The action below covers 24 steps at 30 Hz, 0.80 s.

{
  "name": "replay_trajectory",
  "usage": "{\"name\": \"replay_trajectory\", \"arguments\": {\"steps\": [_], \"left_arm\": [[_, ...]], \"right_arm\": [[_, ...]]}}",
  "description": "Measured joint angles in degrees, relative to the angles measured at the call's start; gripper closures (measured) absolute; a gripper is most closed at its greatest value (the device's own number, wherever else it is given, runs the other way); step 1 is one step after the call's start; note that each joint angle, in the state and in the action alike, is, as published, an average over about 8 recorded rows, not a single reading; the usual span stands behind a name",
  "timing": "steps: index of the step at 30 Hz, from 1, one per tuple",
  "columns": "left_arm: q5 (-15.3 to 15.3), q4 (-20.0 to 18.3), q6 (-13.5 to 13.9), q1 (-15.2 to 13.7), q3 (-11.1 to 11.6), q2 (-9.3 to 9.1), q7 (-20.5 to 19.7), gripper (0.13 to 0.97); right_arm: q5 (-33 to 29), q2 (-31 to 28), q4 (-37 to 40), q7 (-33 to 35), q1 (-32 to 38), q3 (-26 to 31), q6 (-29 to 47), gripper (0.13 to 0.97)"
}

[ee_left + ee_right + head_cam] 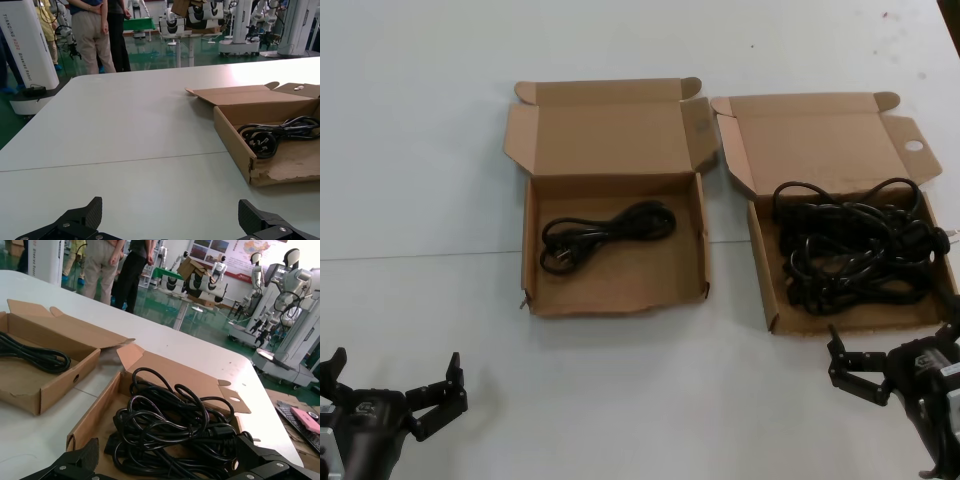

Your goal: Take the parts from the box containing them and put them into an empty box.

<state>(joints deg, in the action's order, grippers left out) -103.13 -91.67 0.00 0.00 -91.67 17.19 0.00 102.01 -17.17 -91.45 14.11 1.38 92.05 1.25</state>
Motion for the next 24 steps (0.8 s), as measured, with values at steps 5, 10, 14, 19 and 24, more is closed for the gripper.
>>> {"name": "replay_trajectory", "arguments": {"steps": [5, 10, 14, 19, 24], "left_arm": [[0.0, 0.0, 0.0, 0.0, 0.0, 0.0, 0.0, 0.132], [0.0, 0.0, 0.0, 0.0, 0.0, 0.0, 0.0, 0.132], [0.0, 0.0, 0.0, 0.0, 0.0, 0.0, 0.0, 0.132], [0.0, 0.0, 0.0, 0.0, 0.0, 0.0, 0.0, 0.132], [0.0, 0.0, 0.0, 0.0, 0.0, 0.0, 0.0, 0.132]], "right_arm": [[0.0, 0.0, 0.0, 0.0, 0.0, 0.0, 0.0, 0.129], [0.0, 0.0, 0.0, 0.0, 0.0, 0.0, 0.0, 0.129], [0.0, 0.0, 0.0, 0.0, 0.0, 0.0, 0.0, 0.129], [0.0, 0.0, 0.0, 0.0, 0.0, 0.0, 0.0, 0.129], [0.0, 0.0, 0.0, 0.0, 0.0, 0.0, 0.0, 0.129]]}}
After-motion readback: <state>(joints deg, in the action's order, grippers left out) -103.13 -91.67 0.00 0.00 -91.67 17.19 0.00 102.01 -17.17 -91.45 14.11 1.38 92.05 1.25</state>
